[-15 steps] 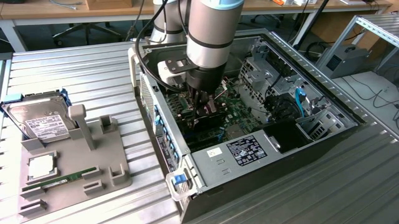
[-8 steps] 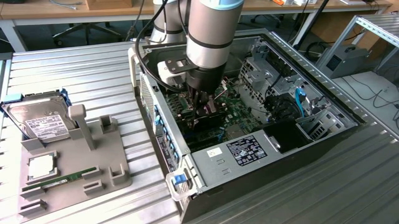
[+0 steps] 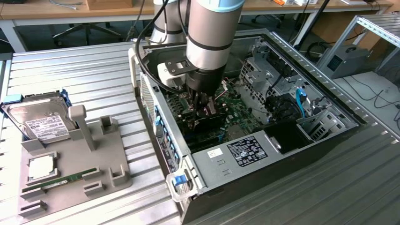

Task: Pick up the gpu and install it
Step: 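Press down on the gpu until it lock into place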

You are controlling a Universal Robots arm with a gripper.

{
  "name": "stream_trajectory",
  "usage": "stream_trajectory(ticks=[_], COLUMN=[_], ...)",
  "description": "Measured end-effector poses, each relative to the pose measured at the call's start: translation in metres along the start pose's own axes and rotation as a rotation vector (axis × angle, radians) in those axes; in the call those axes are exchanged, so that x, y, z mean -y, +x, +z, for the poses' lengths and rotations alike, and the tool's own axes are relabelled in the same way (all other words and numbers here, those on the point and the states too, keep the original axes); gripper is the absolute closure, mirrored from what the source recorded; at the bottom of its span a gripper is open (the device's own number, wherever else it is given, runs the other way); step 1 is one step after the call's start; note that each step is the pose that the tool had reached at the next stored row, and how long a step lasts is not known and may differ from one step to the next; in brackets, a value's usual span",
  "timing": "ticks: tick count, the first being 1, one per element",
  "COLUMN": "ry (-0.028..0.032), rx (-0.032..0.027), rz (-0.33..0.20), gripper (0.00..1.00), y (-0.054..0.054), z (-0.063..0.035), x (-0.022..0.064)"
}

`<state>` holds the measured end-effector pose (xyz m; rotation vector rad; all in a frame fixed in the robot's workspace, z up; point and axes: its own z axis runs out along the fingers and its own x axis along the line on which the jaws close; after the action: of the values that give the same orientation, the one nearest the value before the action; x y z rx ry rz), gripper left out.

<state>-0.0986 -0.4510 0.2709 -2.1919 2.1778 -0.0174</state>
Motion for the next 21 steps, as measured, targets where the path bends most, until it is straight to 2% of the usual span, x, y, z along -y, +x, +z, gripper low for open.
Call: stream_trajectory(ticks=[15,16,17,18,20,21], ry=[0.0,0.0003,0.0,-0.0001,0.0002,0.0001], rx=[-0.0001,0.001,-0.0001,0.0,0.0001,0.0], rz=[0.0,0.0,0.0,0.0,0.001,0.002], gripper=[0.89,0.89,0.89,0.89,0.89,0.89], y=[0.0,0.0,-0.001,-0.001,-0.001,-0.001], z=[0.0003,-0.0024,-0.0186,-0.0302,-0.045,-0.0452], x=[-0.0004,-0.0003,0.0005,0.0041,0.0132,0.0174])
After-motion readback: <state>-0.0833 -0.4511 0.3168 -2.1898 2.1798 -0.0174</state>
